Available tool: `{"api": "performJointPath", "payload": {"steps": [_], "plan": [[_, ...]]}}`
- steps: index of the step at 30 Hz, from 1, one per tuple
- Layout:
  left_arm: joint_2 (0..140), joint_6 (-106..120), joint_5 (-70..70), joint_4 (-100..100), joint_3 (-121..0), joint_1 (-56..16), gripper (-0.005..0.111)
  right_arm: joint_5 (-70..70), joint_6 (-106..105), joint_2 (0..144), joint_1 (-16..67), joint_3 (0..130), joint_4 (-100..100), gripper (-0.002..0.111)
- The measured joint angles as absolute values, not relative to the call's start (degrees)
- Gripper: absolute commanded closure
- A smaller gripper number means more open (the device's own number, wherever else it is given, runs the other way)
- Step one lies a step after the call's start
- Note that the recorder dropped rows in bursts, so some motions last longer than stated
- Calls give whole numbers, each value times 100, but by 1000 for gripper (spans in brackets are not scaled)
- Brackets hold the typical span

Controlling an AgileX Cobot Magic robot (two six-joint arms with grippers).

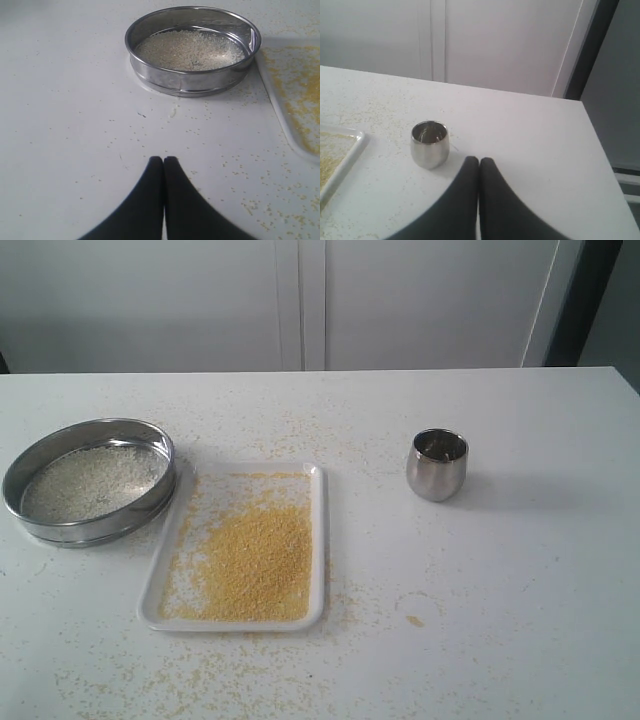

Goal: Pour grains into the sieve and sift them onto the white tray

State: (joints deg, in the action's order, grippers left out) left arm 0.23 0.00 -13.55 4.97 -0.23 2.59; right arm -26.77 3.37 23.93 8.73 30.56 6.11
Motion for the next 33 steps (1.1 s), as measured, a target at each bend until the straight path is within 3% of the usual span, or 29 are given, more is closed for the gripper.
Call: {"api": "performJointPath", "payload": {"steps": [9, 20, 33], "plan": [[23, 0, -1355, 497, -23, 259, 106, -1656, 0, 1663, 873, 2255, -123, 108], [23, 0, -1355, 487, -23, 259, 106, -1688, -47, 87, 873, 1158, -199, 108], [23, 0, -1351, 487, -23, 259, 106, -1697, 34, 30, 873, 148, -223, 108]]}}
